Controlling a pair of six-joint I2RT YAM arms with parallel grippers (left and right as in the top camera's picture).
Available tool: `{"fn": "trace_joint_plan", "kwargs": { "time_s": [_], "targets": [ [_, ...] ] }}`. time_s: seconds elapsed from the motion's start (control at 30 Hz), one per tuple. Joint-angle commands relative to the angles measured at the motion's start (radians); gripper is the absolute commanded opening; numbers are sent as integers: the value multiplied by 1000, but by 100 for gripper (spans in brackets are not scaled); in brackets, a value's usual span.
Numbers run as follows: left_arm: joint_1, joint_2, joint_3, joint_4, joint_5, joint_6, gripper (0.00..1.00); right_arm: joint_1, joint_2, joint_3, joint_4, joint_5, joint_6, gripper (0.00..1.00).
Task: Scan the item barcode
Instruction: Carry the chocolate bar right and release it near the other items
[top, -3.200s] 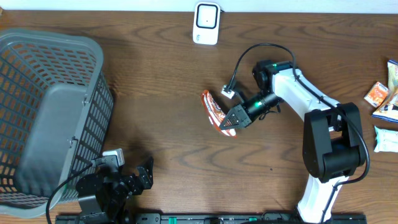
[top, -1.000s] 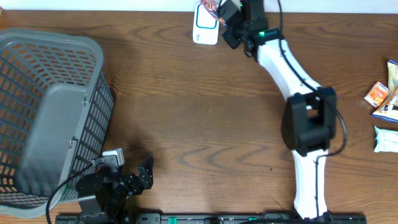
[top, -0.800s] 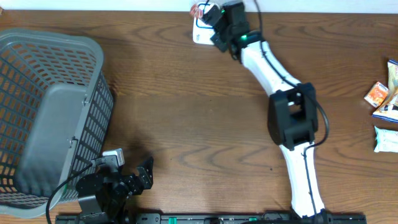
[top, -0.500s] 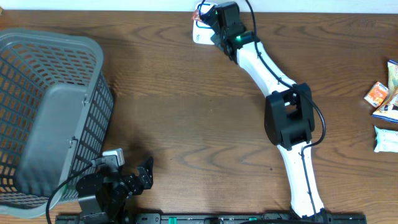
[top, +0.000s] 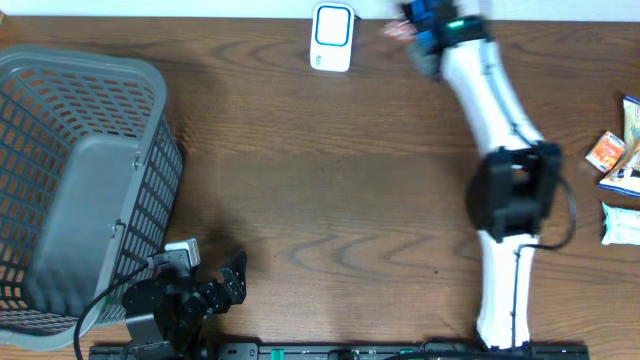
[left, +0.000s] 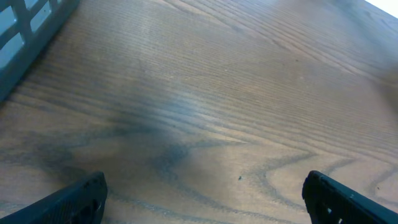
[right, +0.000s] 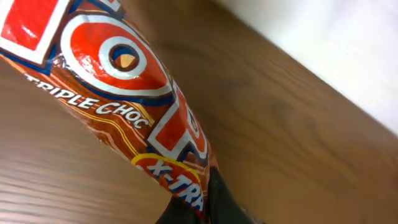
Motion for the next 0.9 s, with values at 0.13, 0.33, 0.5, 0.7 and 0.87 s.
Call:
{"fn": "trace_joint_plan", "kwargs": {
  "time_s": [0.13,0.33,0.5,0.7,0.87],
  "targets": [
    [2,-2,-2,-3,-6,-2,98,-304,-62,-55,-61,27,232,1],
    [2,-2,-2,-3,-6,-2,98,-451,-62,-209,-18,27,331,5],
    [2,-2,-2,-3,-6,-2,98,-497,-62,-253,-12,39,459,63],
    [2,-2,-2,-3,-6,-2,98,-482,-111,-248,-38,140,574,76],
    [2,-2,-2,-3,-6,-2,98,-426,-275,-248,-32,-44,584,79]
  ]
}}
